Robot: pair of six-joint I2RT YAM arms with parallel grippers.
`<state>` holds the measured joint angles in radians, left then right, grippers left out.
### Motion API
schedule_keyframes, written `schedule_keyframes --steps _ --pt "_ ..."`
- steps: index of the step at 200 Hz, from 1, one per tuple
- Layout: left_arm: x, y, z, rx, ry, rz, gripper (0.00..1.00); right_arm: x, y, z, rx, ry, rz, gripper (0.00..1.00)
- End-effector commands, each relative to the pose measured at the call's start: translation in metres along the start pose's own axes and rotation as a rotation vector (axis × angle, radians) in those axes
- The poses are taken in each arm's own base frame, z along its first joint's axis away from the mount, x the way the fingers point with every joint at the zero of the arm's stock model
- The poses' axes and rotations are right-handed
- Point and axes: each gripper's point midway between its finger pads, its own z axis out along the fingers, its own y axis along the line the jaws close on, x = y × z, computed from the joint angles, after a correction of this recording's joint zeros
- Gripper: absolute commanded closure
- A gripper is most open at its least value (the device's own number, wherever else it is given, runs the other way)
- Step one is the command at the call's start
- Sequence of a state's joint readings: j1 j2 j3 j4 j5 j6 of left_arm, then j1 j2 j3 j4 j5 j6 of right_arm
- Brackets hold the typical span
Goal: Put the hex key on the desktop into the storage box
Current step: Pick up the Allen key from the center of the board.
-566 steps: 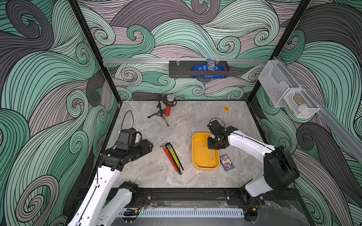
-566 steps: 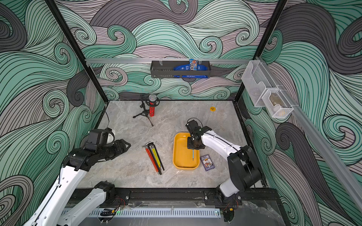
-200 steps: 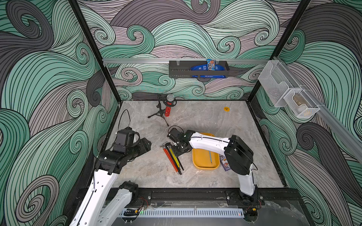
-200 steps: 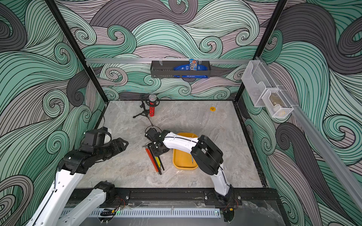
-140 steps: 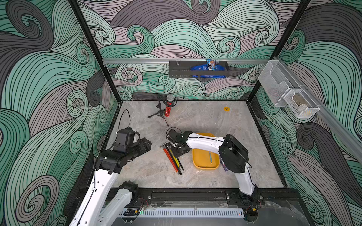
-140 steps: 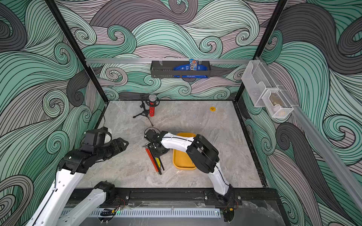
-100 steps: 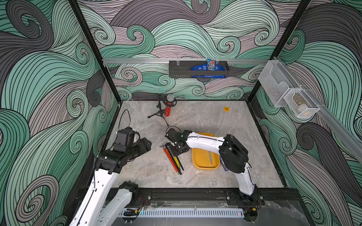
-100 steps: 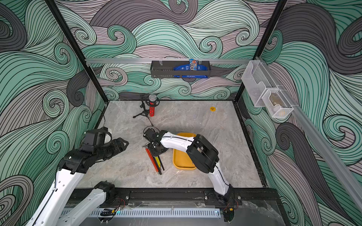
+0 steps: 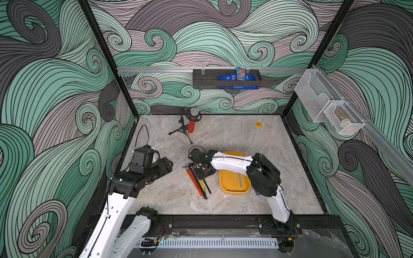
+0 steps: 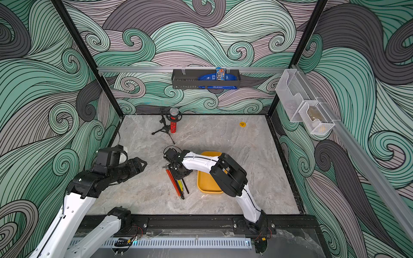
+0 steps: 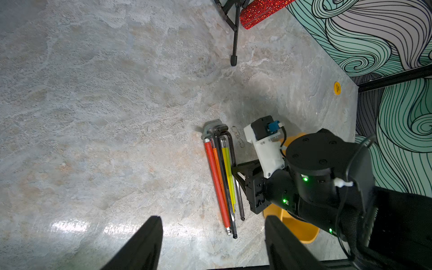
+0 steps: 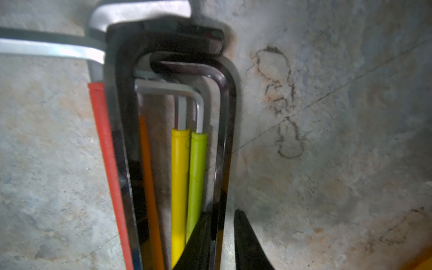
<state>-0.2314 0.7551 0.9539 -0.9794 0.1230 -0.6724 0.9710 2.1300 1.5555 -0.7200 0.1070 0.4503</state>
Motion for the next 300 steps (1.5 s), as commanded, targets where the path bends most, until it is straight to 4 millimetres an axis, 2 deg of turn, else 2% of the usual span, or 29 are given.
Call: schedule_keyframes --steps 1,37,87,126,148,175,242,300 --pt "-0.001 -0.005 -0.005 0.020 -0.005 0.005 0.28 0.011 -0.015 0.011 0.068 0.030 0.025 0.74" --pt "-0.001 -0.004 -0.004 0.018 -0.003 0.006 0.28 0.012 -0.026 0.016 0.117 0.048 0.043 0.74" --pt "-0.001 -0.004 -0.003 0.015 -0.002 0.007 0.28 0.019 -0.035 0.033 0.176 0.099 0.049 0.78" --pt "-0.001 -0.004 -0.002 0.012 0.000 0.006 0.27 0.024 -0.038 0.047 0.161 0.142 0.070 0.91" --pt "-0.001 -0.004 -0.002 0.013 0.001 0.005 0.28 0.019 -0.040 0.046 0.158 0.134 0.082 0.97" --pt "-0.001 -0.003 0.000 0.009 0.005 0.007 0.28 0.003 -0.036 0.034 0.144 0.085 0.098 1.00" --pt "-0.001 -0.003 0.003 0.007 0.007 0.003 0.28 -0.036 -0.024 -0.018 0.085 -0.043 0.166 1.00" --pt "-0.001 -0.003 0.003 0.008 0.008 0.003 0.28 -0.050 -0.035 -0.039 0.069 -0.082 0.239 1.00"
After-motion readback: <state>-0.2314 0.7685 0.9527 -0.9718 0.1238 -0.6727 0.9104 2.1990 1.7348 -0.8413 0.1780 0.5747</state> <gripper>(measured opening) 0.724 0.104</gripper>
